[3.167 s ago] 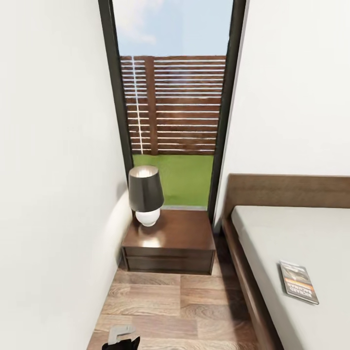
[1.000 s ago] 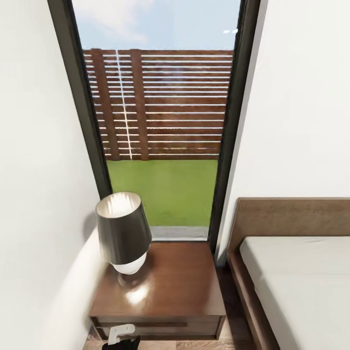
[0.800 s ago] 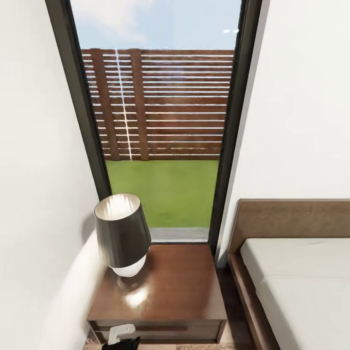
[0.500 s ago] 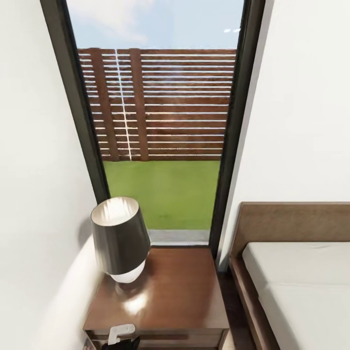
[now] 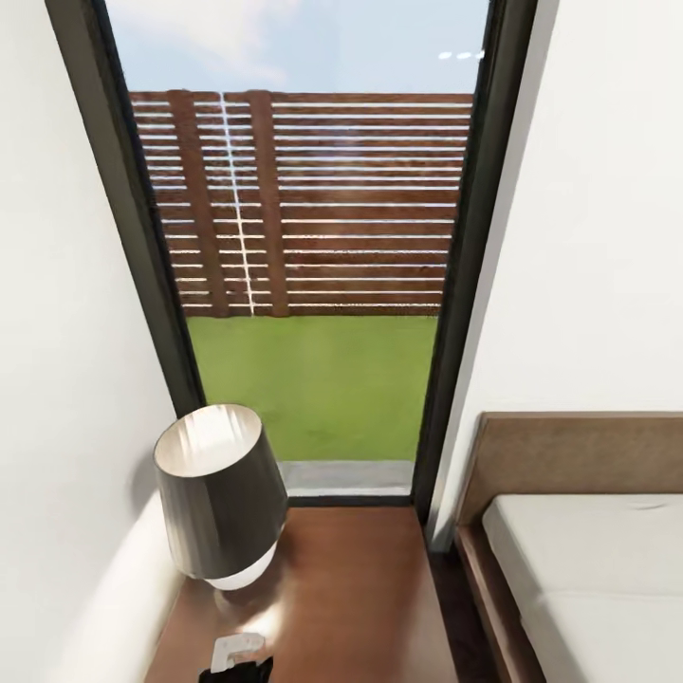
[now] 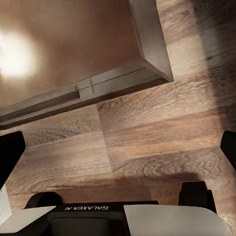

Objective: In the bedroom, move the book from the bed onto either nightstand, and place the two sandals side by side next to the bed.

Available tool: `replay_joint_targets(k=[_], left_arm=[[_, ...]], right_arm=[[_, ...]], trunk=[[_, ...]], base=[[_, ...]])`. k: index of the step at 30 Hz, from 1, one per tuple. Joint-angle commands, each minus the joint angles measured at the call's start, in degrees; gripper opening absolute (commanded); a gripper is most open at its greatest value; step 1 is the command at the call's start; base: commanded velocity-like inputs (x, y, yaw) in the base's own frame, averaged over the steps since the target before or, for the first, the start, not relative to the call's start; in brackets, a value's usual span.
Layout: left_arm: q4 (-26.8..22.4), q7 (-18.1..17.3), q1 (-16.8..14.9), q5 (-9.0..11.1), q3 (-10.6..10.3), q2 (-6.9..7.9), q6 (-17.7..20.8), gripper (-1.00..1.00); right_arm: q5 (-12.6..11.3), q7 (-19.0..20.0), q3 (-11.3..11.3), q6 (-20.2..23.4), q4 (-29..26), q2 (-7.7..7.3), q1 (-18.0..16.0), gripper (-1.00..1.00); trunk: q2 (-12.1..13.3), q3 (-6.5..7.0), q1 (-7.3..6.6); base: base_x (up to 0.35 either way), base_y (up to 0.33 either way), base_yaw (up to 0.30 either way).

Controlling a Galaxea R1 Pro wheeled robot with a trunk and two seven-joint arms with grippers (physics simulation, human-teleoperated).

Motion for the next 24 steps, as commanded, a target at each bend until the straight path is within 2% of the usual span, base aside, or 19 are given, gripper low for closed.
replay_joint_targets(k=[1, 7, 24], left_arm=[[0.1, -0.4, 0.0, 0.3, 0.4, 0.0, -0.1, 1.0], [0.1, -0.4, 0.0, 0.3, 0.4, 0.0, -0.1, 1.0], [0.1, -0.4, 0.0, 0.3, 0.4, 0.0, -0.1, 1.0]], right_arm=[[-0.5, 0.3, -0.1, 0.0, 0.2, -0.01, -0.1, 1.0], [-0.5, 0.3, -0.1, 0.0, 0.2, -0.02, -0.1, 1.0], [-0.5, 0.3, -0.1, 0.0, 0.2, -0.03, -0.1, 1.0]], trunk=[[0.0, -0.09, 0.03], [0.0, -0.35, 0.03], [0.0, -1.03, 0.03]], base=[[0.271, 0.0, -0.095], [0.159, 0.0, -0.194], [0.006, 0.0, -0.276]])
